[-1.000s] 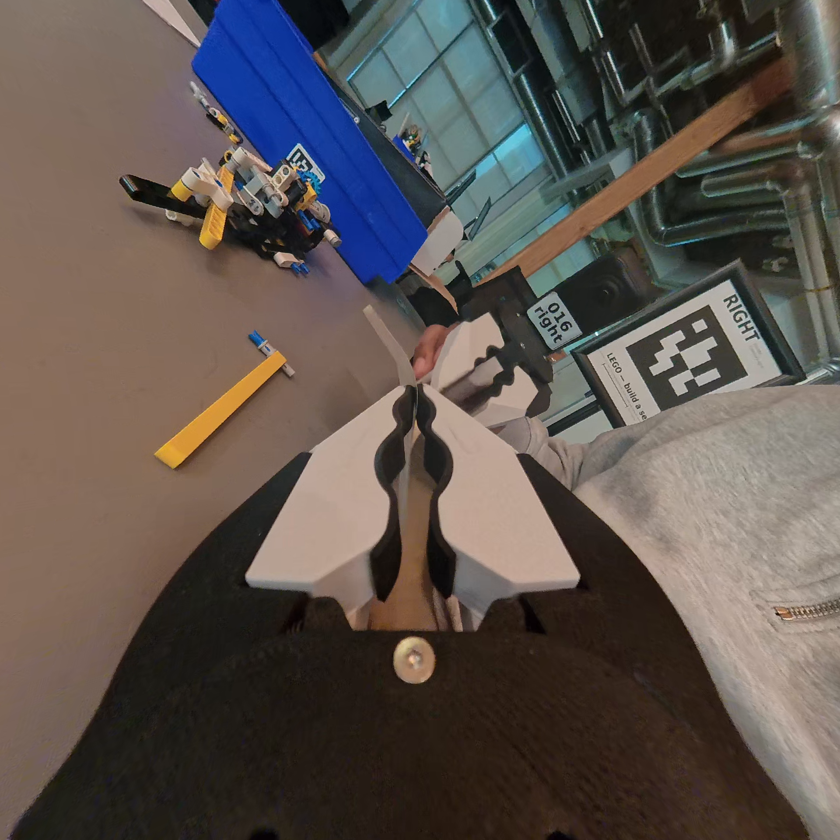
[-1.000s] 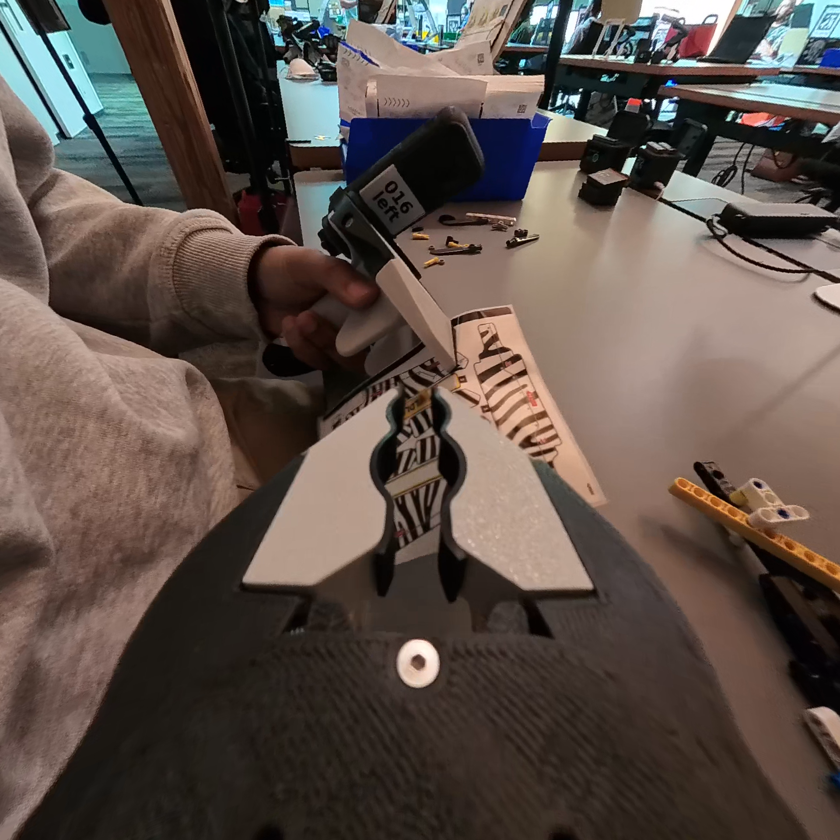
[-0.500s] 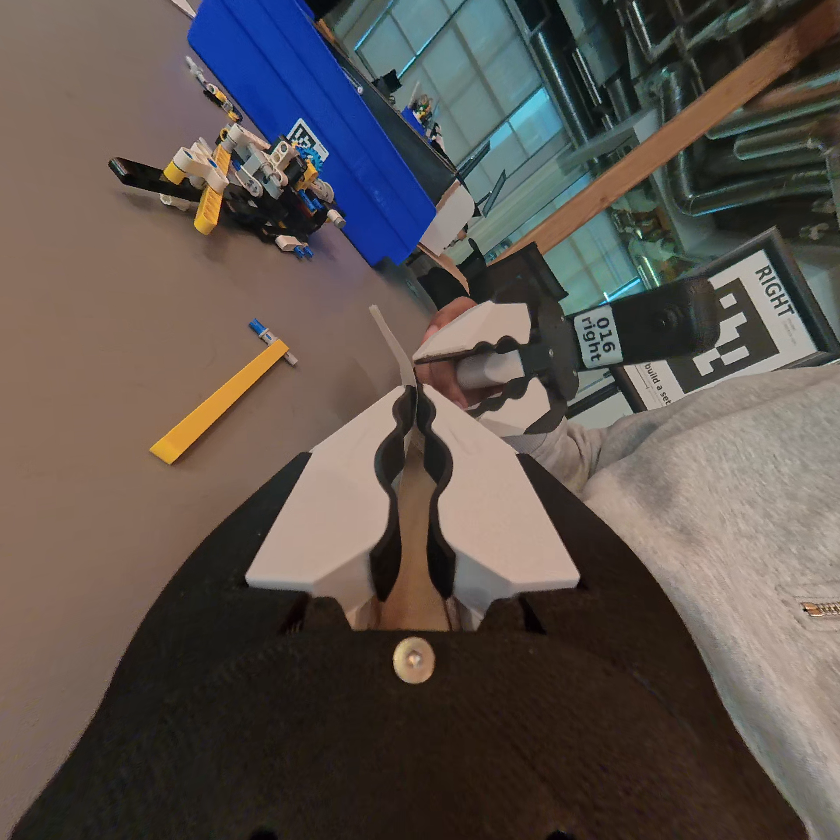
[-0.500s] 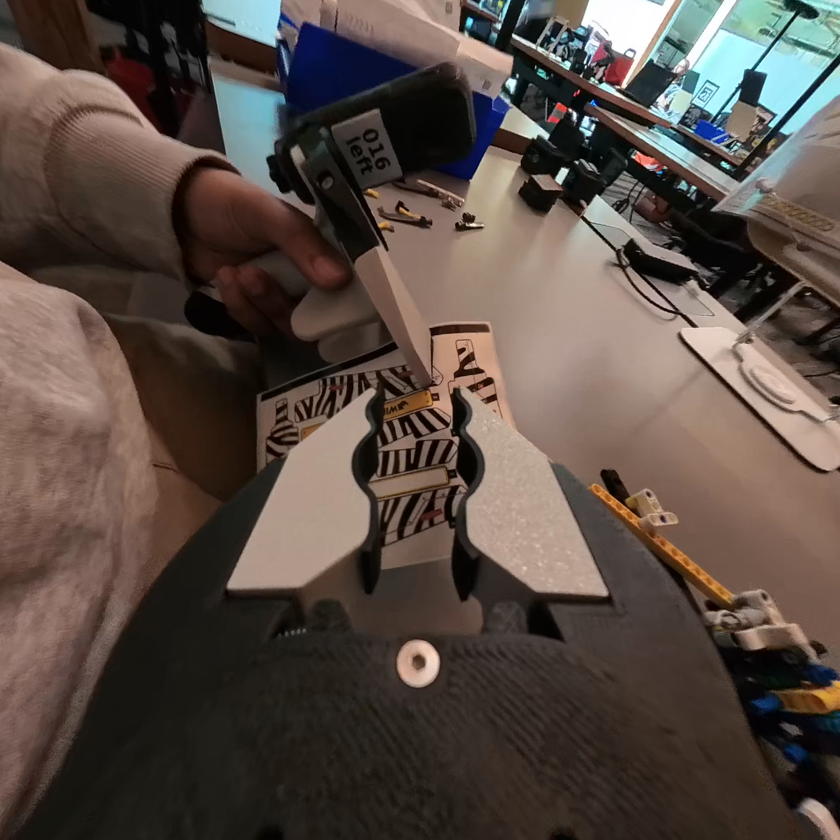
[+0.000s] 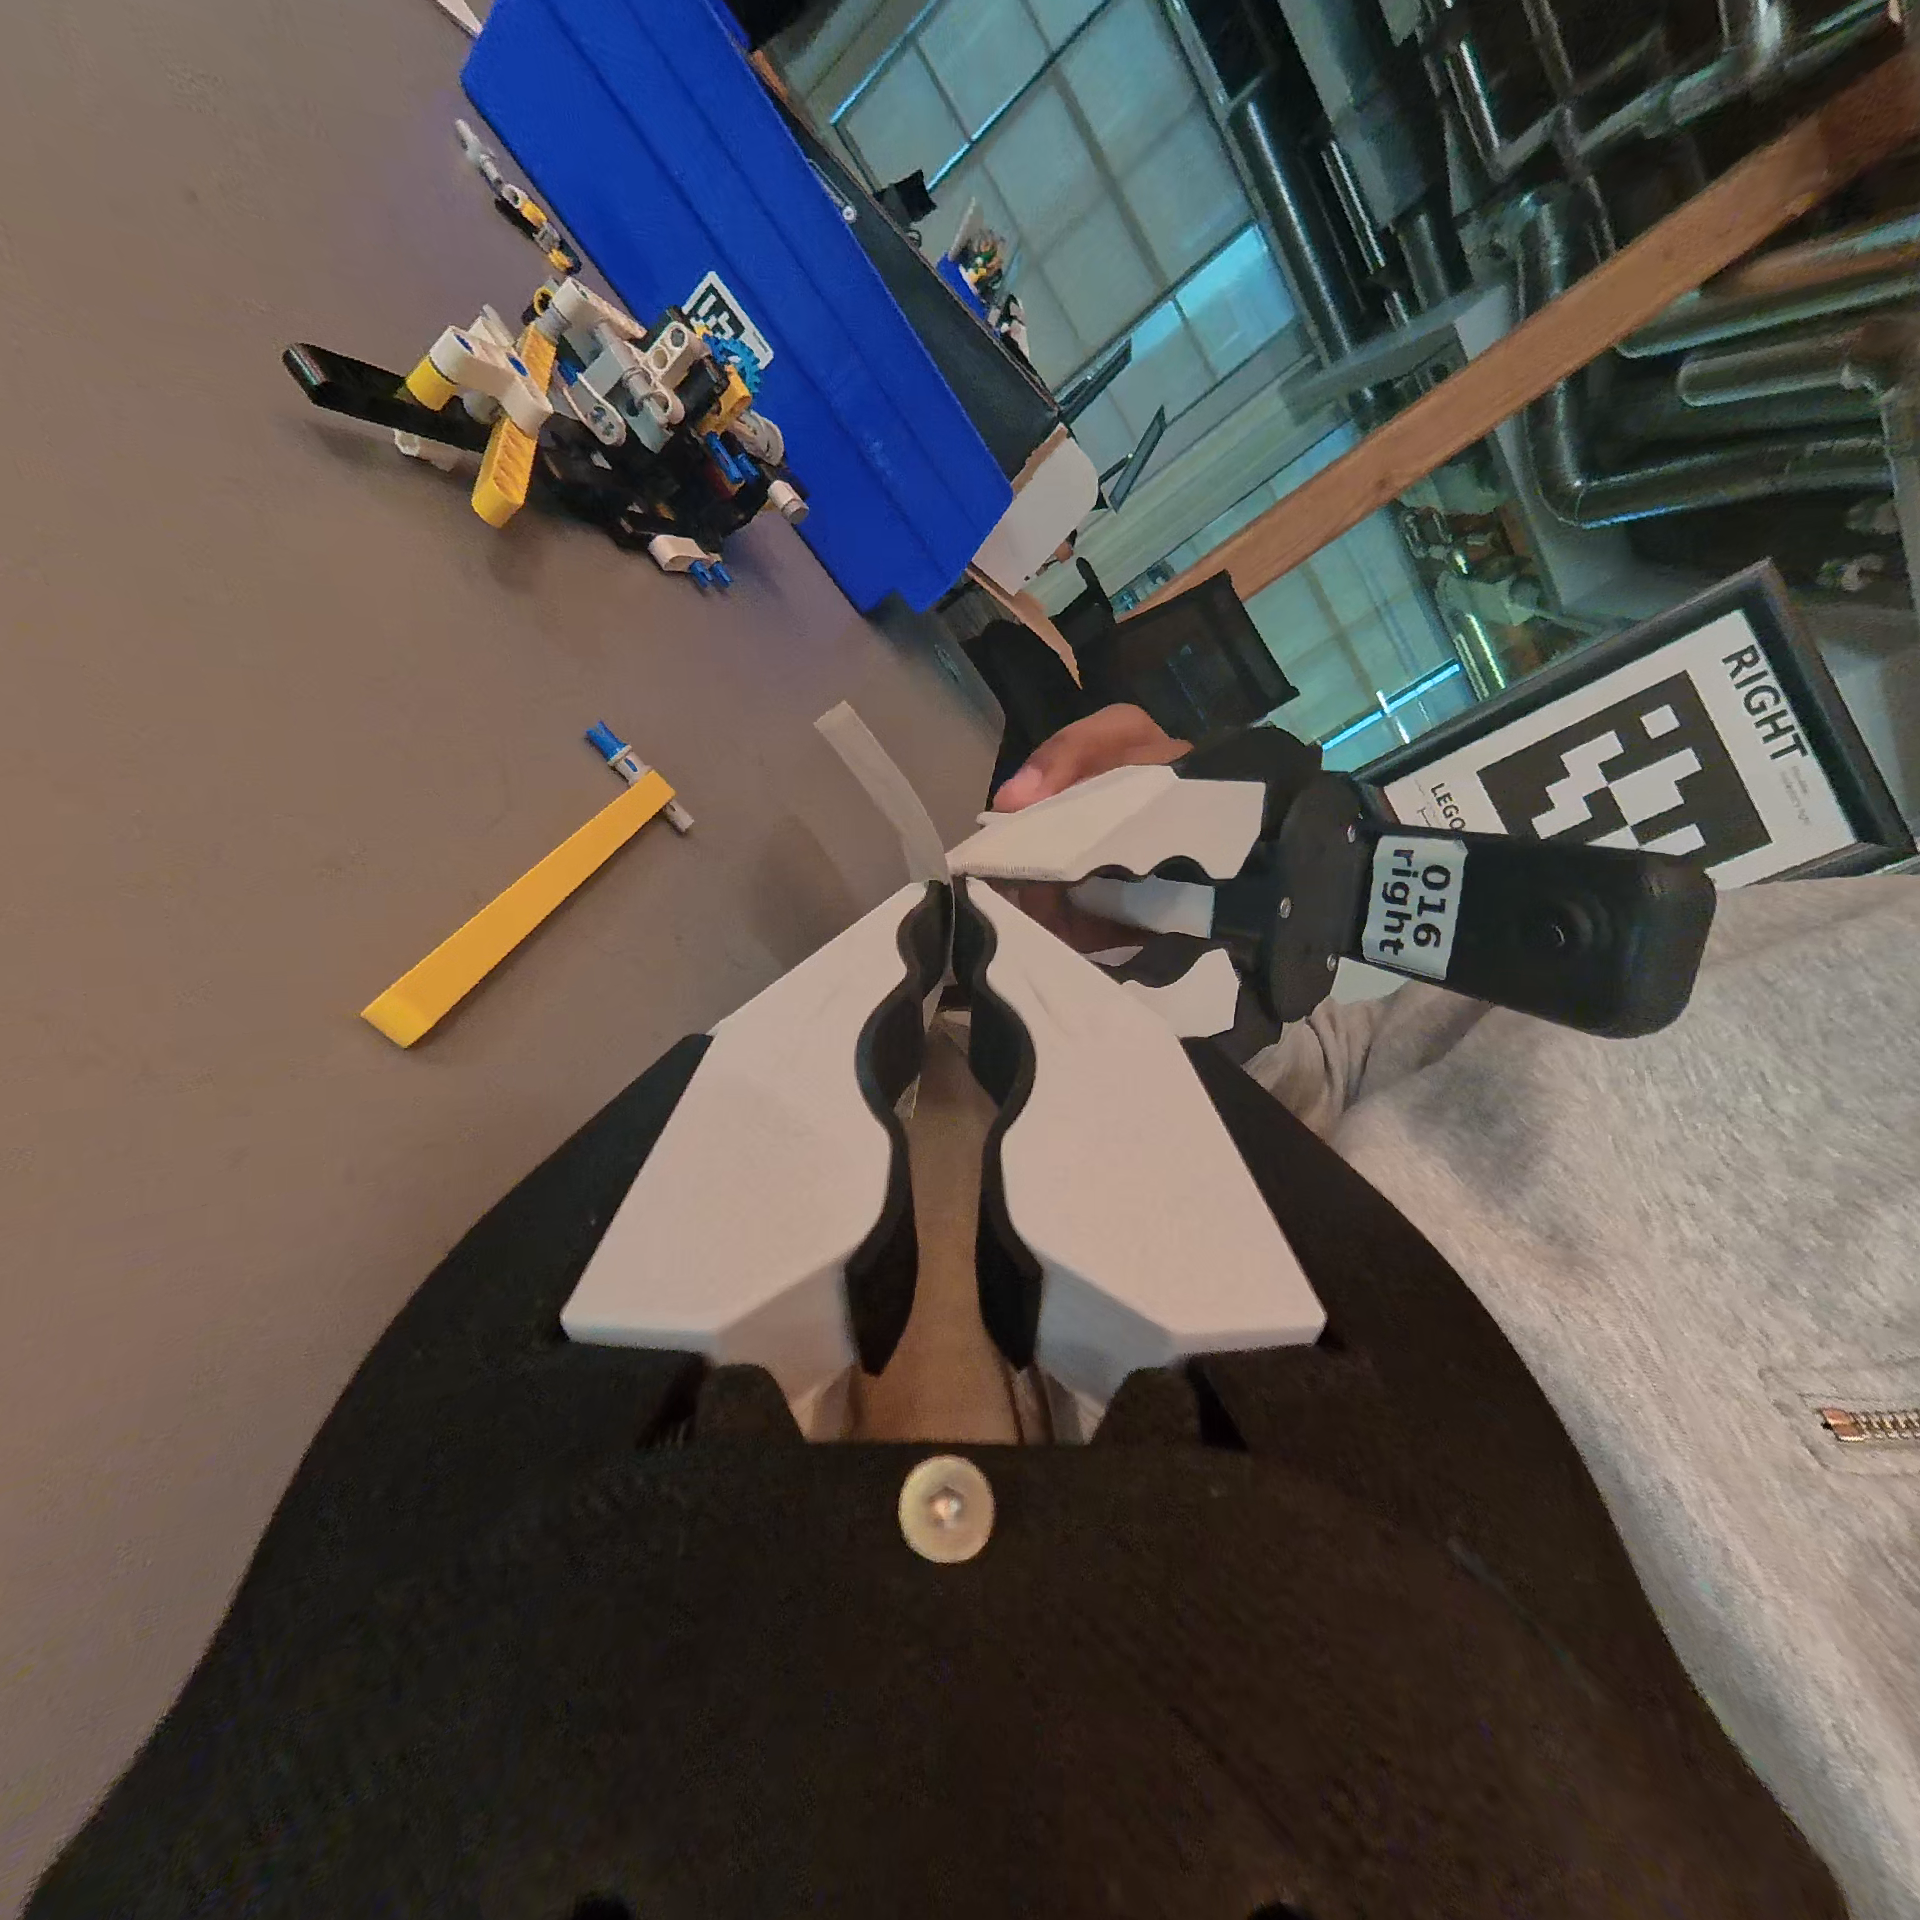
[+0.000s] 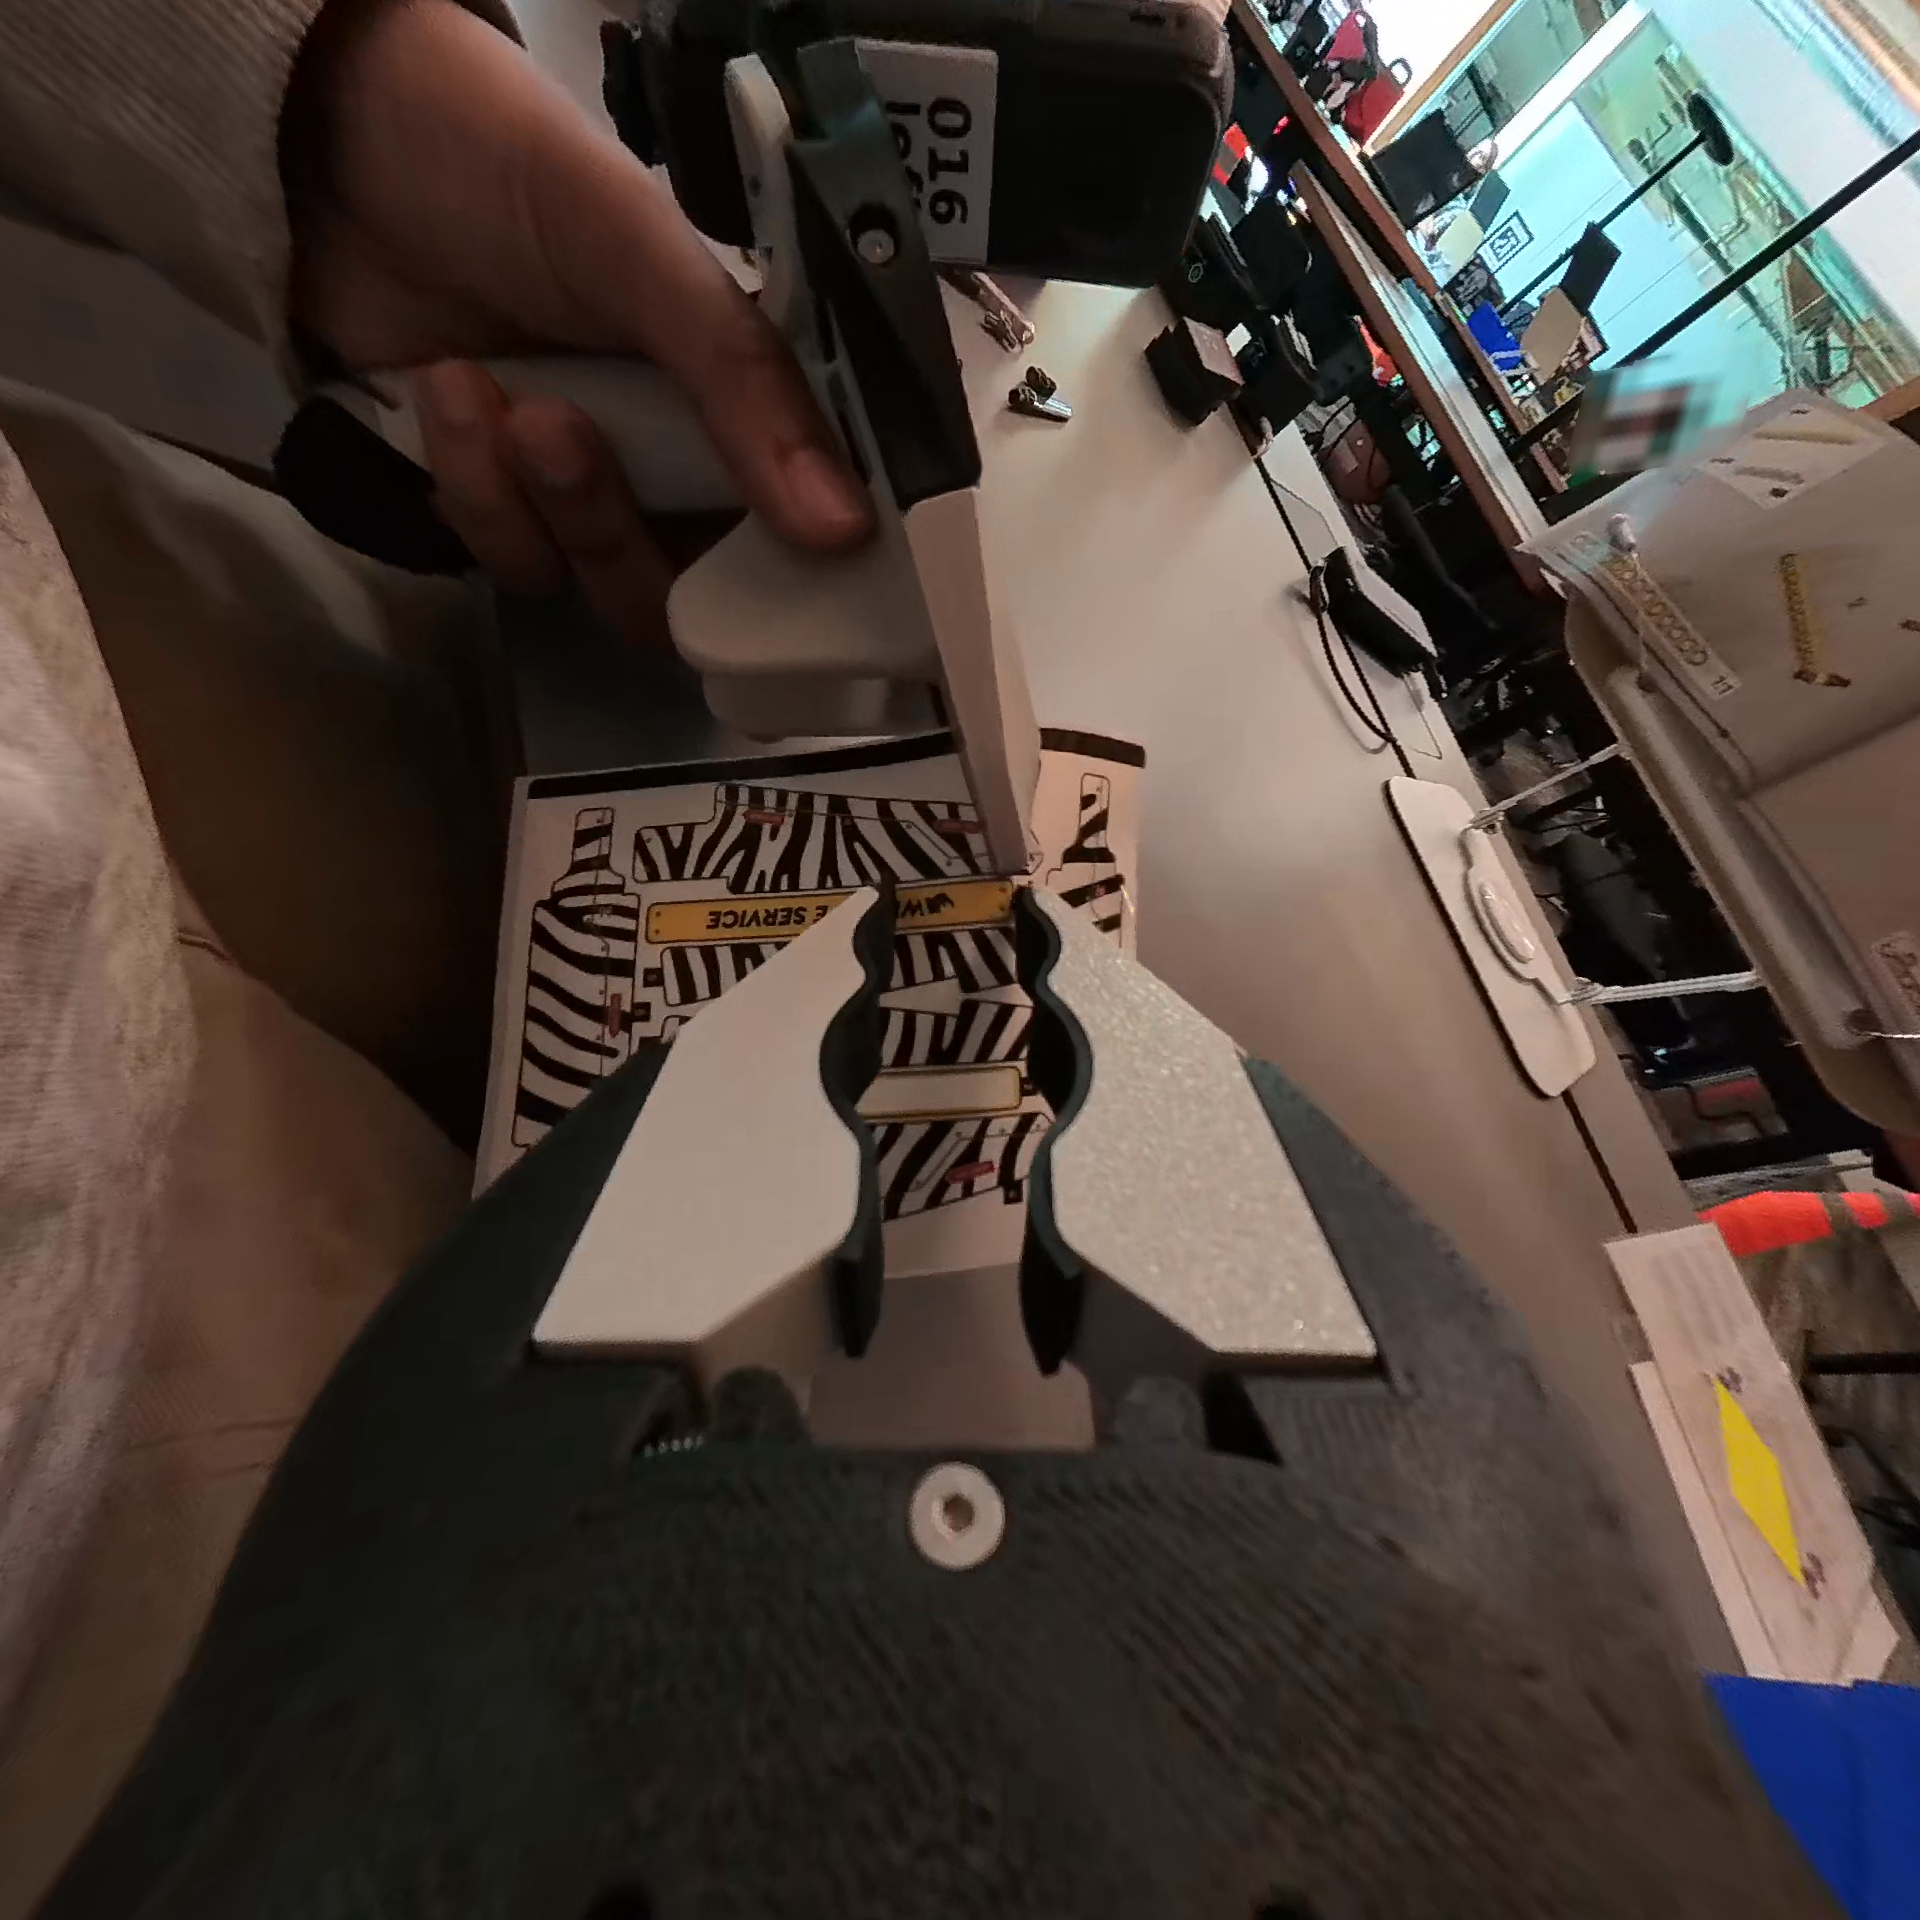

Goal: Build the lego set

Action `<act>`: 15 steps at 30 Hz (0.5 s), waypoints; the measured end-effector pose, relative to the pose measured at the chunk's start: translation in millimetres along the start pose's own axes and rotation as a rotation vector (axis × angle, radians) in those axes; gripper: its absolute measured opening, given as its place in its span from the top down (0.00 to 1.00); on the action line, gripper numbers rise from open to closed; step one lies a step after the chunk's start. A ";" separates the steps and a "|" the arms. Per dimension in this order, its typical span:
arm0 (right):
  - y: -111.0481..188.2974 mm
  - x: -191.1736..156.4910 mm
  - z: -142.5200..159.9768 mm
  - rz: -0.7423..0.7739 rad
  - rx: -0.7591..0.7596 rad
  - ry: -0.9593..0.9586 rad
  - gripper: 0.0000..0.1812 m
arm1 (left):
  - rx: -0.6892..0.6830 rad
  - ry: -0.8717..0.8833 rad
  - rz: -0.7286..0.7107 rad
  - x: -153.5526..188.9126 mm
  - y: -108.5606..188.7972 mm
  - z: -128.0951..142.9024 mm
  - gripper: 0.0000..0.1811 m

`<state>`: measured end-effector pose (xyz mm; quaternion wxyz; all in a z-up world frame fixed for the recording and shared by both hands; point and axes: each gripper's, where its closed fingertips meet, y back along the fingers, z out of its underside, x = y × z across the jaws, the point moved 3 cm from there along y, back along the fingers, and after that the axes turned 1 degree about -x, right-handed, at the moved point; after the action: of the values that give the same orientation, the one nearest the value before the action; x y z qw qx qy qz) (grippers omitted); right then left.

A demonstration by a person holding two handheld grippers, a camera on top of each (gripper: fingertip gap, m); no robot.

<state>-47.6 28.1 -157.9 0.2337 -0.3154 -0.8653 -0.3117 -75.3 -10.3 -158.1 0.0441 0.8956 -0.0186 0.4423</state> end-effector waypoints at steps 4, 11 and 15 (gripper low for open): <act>0.5 -0.4 0.0 0.002 -0.006 0.012 0.91 | 0.000 0.003 -0.008 -1.0 -0.3 0.1 1.00; 2.8 -3.2 -1.8 -0.045 0.014 -0.032 1.00 | 0.005 0.006 -0.007 -1.2 0.1 -0.7 1.00; 2.8 -3.7 -1.2 -0.061 0.013 -0.053 1.00 | 0.006 0.006 -0.009 -1.4 0.1 -0.8 1.00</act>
<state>-42.8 27.4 -158.1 0.2031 -0.2954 -0.8824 -0.3047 -76.8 -10.3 -158.8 0.0435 0.8945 -0.0131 0.4448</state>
